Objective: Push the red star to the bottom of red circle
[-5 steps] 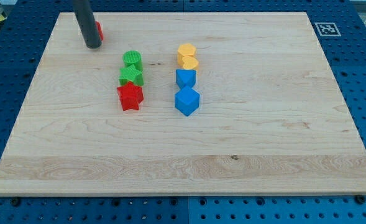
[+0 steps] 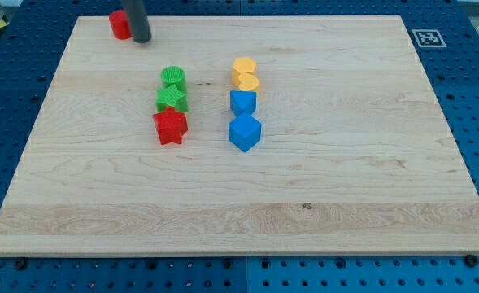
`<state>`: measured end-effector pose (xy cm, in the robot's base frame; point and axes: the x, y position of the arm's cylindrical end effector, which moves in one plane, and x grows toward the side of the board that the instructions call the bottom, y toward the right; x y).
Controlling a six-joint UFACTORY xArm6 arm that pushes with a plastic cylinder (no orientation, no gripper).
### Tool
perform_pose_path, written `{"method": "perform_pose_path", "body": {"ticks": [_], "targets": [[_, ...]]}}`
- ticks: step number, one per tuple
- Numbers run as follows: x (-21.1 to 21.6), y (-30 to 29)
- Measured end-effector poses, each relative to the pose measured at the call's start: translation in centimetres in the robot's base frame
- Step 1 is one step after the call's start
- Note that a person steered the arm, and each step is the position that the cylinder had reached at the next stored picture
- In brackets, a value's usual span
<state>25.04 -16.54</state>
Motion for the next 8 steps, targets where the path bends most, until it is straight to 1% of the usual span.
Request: {"method": "perform_pose_path", "body": {"ticks": [2, 4, 5, 6, 7, 8], "targets": [[-2.2, -0.2], [-1.9, 0.7], [1.8, 1.4], [9.1, 0.6], [15.2, 0.1], [22.2, 1.1]]}}
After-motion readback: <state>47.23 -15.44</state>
